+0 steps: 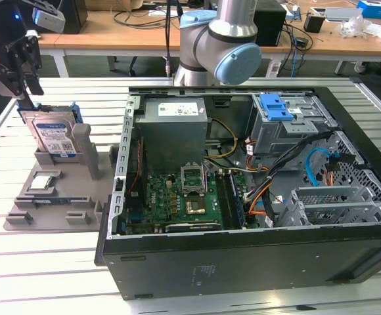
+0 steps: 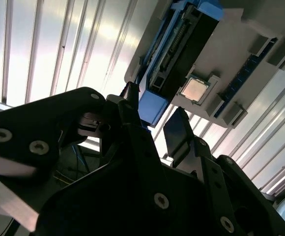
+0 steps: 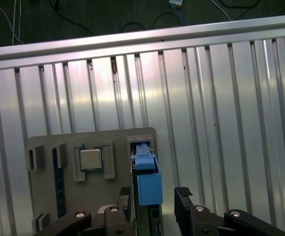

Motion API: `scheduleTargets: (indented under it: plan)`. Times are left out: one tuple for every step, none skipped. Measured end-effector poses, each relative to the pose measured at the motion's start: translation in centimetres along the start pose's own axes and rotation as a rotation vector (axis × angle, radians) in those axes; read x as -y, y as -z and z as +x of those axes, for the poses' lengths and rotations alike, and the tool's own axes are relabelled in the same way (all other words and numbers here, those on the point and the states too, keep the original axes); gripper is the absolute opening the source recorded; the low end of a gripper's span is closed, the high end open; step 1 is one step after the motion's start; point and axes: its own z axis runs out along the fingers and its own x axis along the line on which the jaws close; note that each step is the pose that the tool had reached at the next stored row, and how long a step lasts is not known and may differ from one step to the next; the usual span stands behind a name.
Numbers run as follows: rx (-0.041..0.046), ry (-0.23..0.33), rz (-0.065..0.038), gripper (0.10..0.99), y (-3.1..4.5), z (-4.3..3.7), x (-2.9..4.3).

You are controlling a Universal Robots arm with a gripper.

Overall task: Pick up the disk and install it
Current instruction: 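Pick up the disk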

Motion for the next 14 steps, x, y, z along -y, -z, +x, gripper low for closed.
scheduleTargets:
  plan:
    - [0.0,0.0,0.0,0.482,-0.2,0.0,0.0]
    - [0.0001,0.0,0.0,0.482,-0.35,0.0,0.01]
    - [0.0,0.0,0.0,0.482,-0.37,0.01,0.01]
    - [0.0,0.0,0.0,0.482,-0.4,0.01,0.01]
    - [0.0001,0.0,0.0,0.482,-0.43,0.01,0.01]
    - [0.0,0.0,0.0,0.482,-0.45,0.01,0.01]
    - [0.0,0.0,0.0,0.482,-0.48,0.01,0.01]
    - [0.0001,0.0,0.0,0.482,-0.52,0.01,0.01]
    - [0.0001,0.0,0.0,0.482,-0.58,0.0,0.02]
    - [0.0001,0.0,0.0,0.482,-0.63,0.01,0.02]
    - [0.0,0.0,0.0,0.482,-0.67,0.0,0.02]
    - [0.0,0.0,0.0,0.482,-0.71,0.0,0.03]
    - [0.0,0.0,0.0,0.482,-0.75,0.0,0.03]
    - [0.0,0.0,0.0,0.482,-0.83,0.01,0.04]
